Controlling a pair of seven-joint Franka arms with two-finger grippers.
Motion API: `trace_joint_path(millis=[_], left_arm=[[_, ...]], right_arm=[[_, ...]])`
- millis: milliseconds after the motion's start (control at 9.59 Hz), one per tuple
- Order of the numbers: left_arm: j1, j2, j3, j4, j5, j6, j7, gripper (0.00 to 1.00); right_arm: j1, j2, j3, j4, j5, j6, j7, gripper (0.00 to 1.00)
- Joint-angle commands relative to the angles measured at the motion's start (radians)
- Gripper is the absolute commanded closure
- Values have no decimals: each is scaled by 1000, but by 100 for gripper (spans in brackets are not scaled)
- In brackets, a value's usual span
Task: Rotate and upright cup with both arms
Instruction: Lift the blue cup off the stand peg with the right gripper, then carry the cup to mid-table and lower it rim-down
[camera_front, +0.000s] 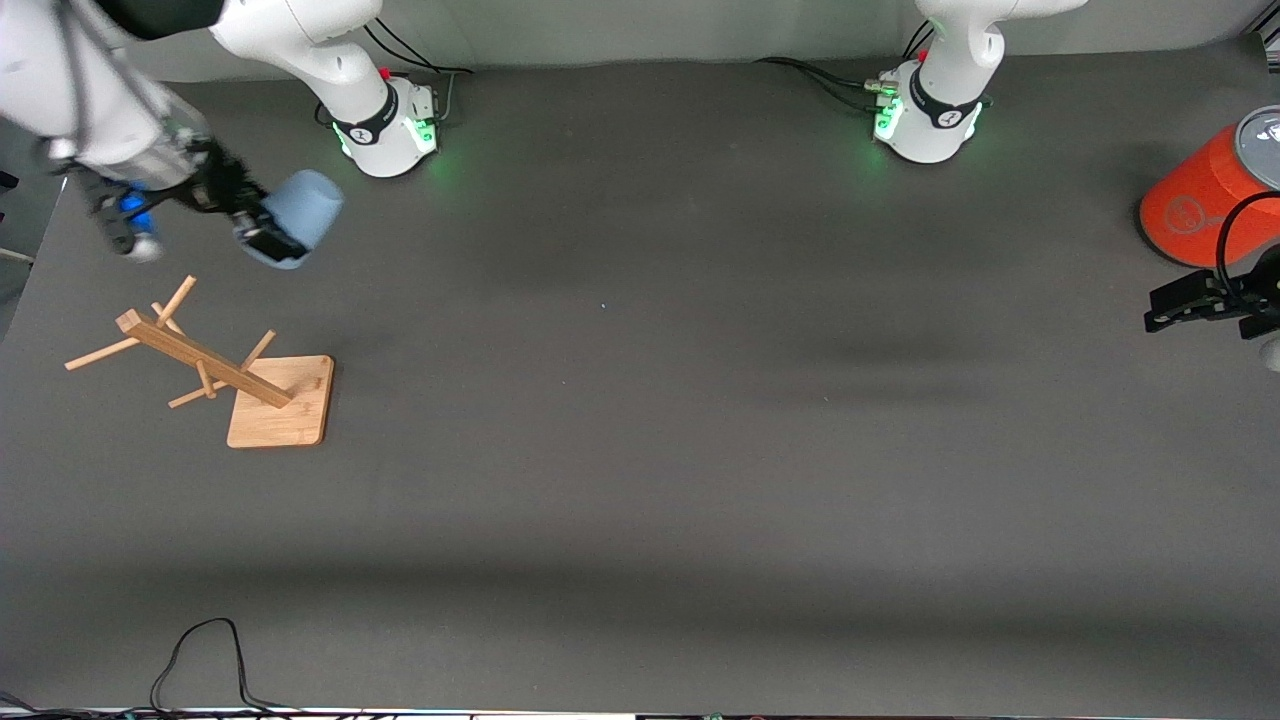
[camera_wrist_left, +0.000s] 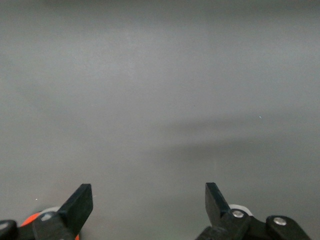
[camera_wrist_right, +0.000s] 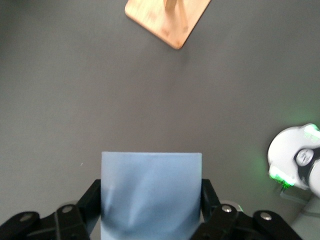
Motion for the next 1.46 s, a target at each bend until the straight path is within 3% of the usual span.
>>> trace_joint_path(millis=[0,417,626,1043,1356], left_arm=[[7,-7,0,7,-9,-21,22,0],[4,1,-2,7,-9,-18,27,0],[-5,4,-3,7,-9,-15,26,0],[-11,10,-7,6,-10,-13,22,0],[-8,16,-7,6,-12,-16,26,0]], right_arm=[[169,122,-10,119,30,4,259,53],[423,517,-11,437,73,94,754,53],[494,692,-10,570,74,152,931,53],[591,978,-11,722,62,252,1141,53],[620,1133,-11,820,57,284,1244,53]])
